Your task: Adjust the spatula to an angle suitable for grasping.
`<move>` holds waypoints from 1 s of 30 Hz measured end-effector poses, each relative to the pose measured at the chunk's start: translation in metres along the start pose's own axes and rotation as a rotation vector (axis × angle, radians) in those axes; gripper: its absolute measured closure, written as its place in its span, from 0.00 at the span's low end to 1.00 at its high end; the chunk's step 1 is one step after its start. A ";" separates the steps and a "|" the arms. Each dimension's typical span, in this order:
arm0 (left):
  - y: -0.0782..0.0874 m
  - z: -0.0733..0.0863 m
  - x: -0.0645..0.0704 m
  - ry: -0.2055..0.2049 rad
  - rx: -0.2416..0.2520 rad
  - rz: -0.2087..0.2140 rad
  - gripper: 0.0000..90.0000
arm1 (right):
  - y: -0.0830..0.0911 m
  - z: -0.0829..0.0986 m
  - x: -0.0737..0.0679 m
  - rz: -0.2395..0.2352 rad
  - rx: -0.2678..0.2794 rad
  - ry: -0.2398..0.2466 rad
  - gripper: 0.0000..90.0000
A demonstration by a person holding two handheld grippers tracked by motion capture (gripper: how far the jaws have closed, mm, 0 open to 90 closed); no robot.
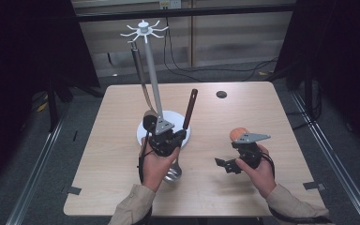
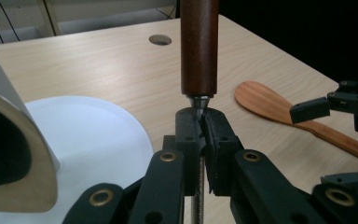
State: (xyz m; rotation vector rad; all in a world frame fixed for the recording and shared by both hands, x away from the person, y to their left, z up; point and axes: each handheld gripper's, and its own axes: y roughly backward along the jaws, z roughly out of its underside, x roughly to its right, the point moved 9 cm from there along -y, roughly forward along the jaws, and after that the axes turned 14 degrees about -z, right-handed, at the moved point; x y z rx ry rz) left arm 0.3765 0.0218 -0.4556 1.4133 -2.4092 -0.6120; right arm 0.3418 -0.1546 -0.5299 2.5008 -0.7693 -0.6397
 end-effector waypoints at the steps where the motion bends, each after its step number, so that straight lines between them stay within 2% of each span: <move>1: 0.000 -0.001 0.000 0.002 0.005 -0.003 0.95 | 0.000 0.000 0.000 0.000 -0.001 -0.003 0.02; 3: 0.003 -0.004 -0.001 0.020 0.026 -0.002 0.95 | 0.000 0.001 0.000 0.000 -0.002 -0.002 0.02; 9: 0.010 -0.012 -0.003 0.037 0.074 -0.007 0.95 | 0.000 0.001 0.001 0.002 -0.002 0.000 0.02; 23: 0.019 -0.025 -0.010 0.057 0.138 -0.027 0.95 | 0.000 0.002 0.001 0.006 -0.003 -0.004 0.02; 30: 0.025 -0.034 -0.015 0.085 0.170 -0.037 0.95 | 0.000 0.003 0.001 0.008 -0.005 0.001 0.02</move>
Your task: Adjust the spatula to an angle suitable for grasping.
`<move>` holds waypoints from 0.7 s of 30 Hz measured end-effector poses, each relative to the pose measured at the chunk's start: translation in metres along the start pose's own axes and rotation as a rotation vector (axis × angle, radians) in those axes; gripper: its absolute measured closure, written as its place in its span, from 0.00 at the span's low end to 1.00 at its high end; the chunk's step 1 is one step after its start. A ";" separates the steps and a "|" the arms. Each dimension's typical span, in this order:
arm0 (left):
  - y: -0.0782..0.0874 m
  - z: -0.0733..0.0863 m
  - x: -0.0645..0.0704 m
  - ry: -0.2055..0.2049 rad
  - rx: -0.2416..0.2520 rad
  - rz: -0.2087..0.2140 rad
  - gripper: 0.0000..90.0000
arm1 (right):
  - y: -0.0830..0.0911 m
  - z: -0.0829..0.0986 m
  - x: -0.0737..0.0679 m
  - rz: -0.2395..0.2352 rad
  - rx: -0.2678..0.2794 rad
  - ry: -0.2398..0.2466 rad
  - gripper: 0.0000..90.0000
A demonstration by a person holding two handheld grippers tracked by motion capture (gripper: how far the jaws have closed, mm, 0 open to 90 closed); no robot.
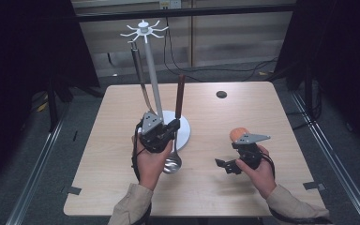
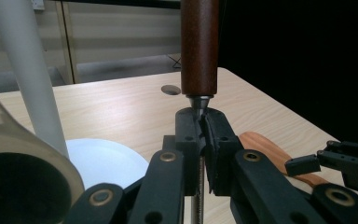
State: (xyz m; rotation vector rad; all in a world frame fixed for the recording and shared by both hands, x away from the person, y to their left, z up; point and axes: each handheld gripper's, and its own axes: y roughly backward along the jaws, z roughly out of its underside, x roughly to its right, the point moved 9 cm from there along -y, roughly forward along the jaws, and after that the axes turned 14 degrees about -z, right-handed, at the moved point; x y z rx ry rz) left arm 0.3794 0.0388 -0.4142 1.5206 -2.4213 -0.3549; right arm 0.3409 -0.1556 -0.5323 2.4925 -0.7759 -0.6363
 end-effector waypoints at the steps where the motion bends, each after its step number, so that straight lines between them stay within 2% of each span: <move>1: 0.000 -0.001 0.000 0.001 0.009 0.005 0.95 | 0.000 0.000 0.000 -0.002 -0.002 0.001 0.02; 16: 0.005 -0.011 -0.004 0.025 0.055 -0.016 0.95 | 0.000 0.001 0.000 -0.003 -0.006 0.006 0.02; 21: 0.008 -0.018 -0.006 0.039 0.093 -0.015 0.95 | 0.001 0.001 0.000 -0.004 -0.005 0.003 0.02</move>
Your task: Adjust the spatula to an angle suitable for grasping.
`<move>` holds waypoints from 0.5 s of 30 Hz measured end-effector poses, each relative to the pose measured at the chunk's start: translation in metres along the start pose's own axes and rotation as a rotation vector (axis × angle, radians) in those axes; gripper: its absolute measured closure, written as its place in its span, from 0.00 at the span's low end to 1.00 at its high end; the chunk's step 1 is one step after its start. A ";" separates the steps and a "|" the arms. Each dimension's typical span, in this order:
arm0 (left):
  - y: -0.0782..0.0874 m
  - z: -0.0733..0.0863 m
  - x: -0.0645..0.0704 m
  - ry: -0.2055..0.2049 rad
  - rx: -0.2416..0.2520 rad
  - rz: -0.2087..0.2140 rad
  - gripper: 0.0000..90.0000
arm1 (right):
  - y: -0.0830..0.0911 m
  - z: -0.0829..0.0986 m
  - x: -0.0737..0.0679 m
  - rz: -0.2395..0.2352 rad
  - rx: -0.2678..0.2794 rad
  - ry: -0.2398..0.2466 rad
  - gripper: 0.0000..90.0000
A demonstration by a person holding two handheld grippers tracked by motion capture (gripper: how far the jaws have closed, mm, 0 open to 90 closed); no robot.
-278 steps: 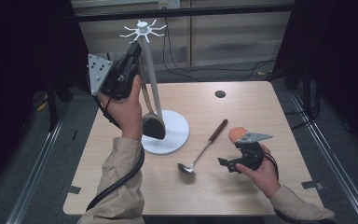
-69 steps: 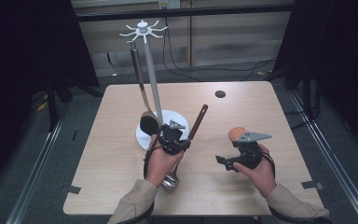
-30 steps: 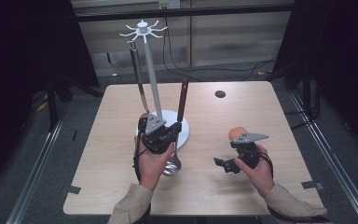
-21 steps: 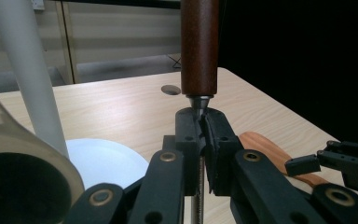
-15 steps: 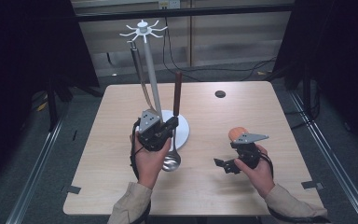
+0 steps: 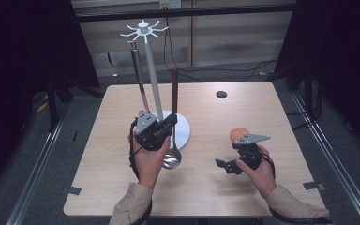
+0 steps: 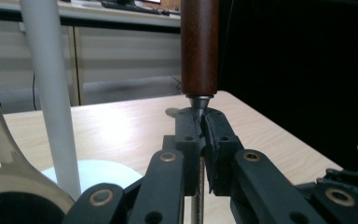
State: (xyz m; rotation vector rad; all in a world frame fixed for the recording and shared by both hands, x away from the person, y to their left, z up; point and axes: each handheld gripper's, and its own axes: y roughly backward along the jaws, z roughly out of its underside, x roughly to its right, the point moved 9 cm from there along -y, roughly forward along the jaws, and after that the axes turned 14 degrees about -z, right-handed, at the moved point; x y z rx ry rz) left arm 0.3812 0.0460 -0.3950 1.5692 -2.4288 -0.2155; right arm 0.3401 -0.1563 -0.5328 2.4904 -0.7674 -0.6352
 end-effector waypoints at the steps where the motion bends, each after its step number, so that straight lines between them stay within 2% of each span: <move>1: 0.000 -0.002 -0.001 0.006 0.011 -0.002 0.95 | 0.000 0.000 0.000 -0.001 0.000 0.000 0.02; 3: 0.001 -0.003 -0.002 0.011 0.022 -0.004 0.95 | 0.000 0.000 0.000 0.002 0.005 -0.003 0.02; 4: 0.002 -0.005 -0.001 0.031 0.037 -0.004 0.95 | 0.000 0.000 0.000 -0.001 0.003 -0.004 0.02; 5: 0.002 -0.005 -0.002 0.015 0.037 -0.004 0.95 | 0.000 0.000 0.000 -0.001 0.002 -0.004 0.02; 8: 0.003 -0.008 -0.001 0.046 0.057 -0.001 0.95 | 0.000 0.000 0.000 0.000 0.003 -0.004 0.02; 10: 0.005 -0.010 -0.003 0.036 0.066 -0.003 0.95 | 0.000 0.000 0.000 -0.001 0.004 -0.005 0.02; 14: 0.006 -0.015 -0.005 0.061 0.092 -0.007 0.95 | 0.001 0.000 0.000 0.001 0.006 -0.005 0.02; 15: 0.007 -0.016 -0.007 0.055 0.094 -0.011 0.95 | 0.001 0.000 0.000 0.003 0.006 -0.004 0.02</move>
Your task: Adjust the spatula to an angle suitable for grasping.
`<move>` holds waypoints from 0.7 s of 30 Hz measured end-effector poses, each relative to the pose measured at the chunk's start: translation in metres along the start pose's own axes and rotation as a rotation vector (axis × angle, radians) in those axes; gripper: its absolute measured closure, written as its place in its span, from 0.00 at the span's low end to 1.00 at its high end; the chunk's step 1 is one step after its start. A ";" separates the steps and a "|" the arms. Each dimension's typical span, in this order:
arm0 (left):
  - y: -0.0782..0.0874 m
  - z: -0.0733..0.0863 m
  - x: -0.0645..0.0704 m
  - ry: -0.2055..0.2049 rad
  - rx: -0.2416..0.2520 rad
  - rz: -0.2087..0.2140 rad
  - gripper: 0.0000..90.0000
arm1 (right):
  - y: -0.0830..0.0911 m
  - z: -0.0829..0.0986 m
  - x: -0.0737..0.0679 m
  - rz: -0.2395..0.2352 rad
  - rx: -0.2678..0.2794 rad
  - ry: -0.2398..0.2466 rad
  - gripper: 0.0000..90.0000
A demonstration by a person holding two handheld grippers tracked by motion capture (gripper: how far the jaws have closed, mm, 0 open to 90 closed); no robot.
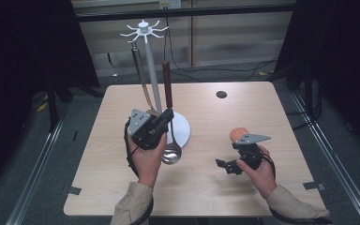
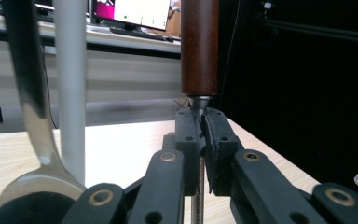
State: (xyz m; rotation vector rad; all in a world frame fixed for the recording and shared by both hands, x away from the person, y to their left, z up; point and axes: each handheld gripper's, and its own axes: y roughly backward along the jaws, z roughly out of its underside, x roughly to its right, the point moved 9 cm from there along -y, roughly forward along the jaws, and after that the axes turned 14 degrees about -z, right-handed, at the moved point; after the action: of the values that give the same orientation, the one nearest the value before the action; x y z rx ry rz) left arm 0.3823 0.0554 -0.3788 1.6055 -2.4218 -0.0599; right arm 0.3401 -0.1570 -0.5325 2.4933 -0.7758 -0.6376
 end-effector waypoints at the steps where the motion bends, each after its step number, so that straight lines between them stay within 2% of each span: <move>1: 0.000 -0.001 -0.001 -0.002 0.006 -0.005 0.95 | 0.000 0.000 0.000 -0.004 -0.001 -0.001 0.02; 3: 0.002 -0.003 -0.002 -0.010 0.011 -0.008 0.95 | 0.000 0.001 0.001 -0.001 -0.001 -0.001 0.02; 5: 0.002 -0.005 -0.002 0.003 0.015 -0.010 0.95 | 0.000 0.001 0.000 -0.003 0.000 -0.003 0.02; 10: 0.004 -0.011 -0.004 0.007 0.046 -0.031 0.95 | 0.000 0.000 0.000 -0.002 0.002 -0.002 0.02; 13: 0.006 -0.014 -0.006 -0.009 0.061 -0.048 0.95 | 0.001 0.000 0.000 -0.003 0.002 -0.001 0.02; 14: 0.006 -0.016 -0.006 0.010 0.076 -0.055 0.95 | 0.001 0.000 0.000 -0.003 0.002 -0.003 0.02; 15: 0.007 -0.016 -0.007 -0.002 0.072 -0.055 0.95 | 0.000 0.001 0.000 -0.002 0.001 -0.004 0.02; 16: 0.007 -0.018 -0.008 0.007 0.079 -0.061 0.95 | 0.001 0.001 0.000 -0.003 -0.004 0.002 0.02; 21: 0.012 -0.024 -0.009 -0.004 0.100 -0.084 0.95 | 0.000 0.001 0.000 -0.003 -0.004 0.002 0.02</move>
State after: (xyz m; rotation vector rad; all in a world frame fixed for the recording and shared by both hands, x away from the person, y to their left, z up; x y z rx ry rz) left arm 0.3797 0.0708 -0.3551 1.7516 -2.3950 0.0445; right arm 0.3393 -0.1571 -0.5331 2.4914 -0.7695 -0.6367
